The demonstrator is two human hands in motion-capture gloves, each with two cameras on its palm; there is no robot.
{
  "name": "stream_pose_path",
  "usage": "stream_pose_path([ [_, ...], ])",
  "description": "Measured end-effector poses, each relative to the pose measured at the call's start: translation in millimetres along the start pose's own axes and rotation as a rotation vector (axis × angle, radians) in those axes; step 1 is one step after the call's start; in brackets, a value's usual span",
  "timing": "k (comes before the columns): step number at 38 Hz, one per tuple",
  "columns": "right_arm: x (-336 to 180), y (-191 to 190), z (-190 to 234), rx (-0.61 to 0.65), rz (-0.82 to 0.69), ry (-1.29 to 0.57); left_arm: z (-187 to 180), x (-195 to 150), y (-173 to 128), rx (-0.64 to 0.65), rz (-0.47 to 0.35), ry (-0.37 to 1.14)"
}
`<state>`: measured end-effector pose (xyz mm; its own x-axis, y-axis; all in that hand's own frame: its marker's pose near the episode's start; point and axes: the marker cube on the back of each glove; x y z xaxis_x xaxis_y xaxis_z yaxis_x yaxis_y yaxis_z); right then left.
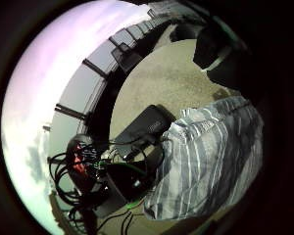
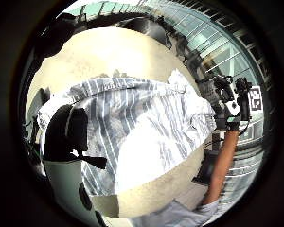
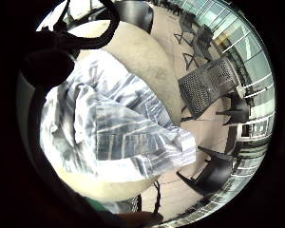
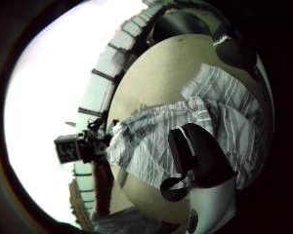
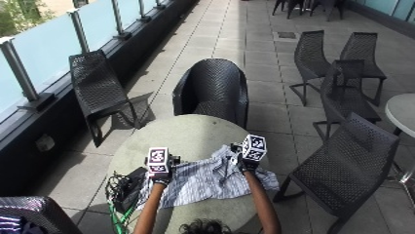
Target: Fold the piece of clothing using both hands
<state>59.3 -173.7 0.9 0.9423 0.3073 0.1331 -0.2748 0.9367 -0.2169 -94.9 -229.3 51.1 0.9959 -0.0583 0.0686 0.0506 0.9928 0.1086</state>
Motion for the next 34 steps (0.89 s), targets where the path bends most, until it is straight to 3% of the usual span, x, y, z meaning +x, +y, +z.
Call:
stream_pose_path([
  [6,89.4,50.7,14.5,0.023,0.268,0.123,29.0,9.4,15.0,-0.028,0.055,0.062],
  [9,122.4,71.4,28.2,-0.028,0.395,0.144,37.9,14.4,20.6,-0.051,0.069,0.040],
  [14,142.4,95.7,61.0,-0.213,0.403,-0.085,-7.4,37.5,48.7,-0.049,0.093,-0.040],
  [20,149.7,87.8,71.0,-0.091,0.392,-0.200,-7.2,50.0,69.4,-0.159,0.087,-0.064],
  [25,151.6,69.2,74.3,0.075,0.384,-0.295,12.7,46.0,70.1,-0.147,0.080,-0.094],
  [30,164.3,64.7,85.8,0.046,0.504,-0.287,17.7,50.4,67.7,-0.105,0.080,-0.013],
  [34,163.3,76.2,90.6,-0.096,0.573,-0.367,19.6,54.7,64.0,-0.075,0.090,0.048],
])
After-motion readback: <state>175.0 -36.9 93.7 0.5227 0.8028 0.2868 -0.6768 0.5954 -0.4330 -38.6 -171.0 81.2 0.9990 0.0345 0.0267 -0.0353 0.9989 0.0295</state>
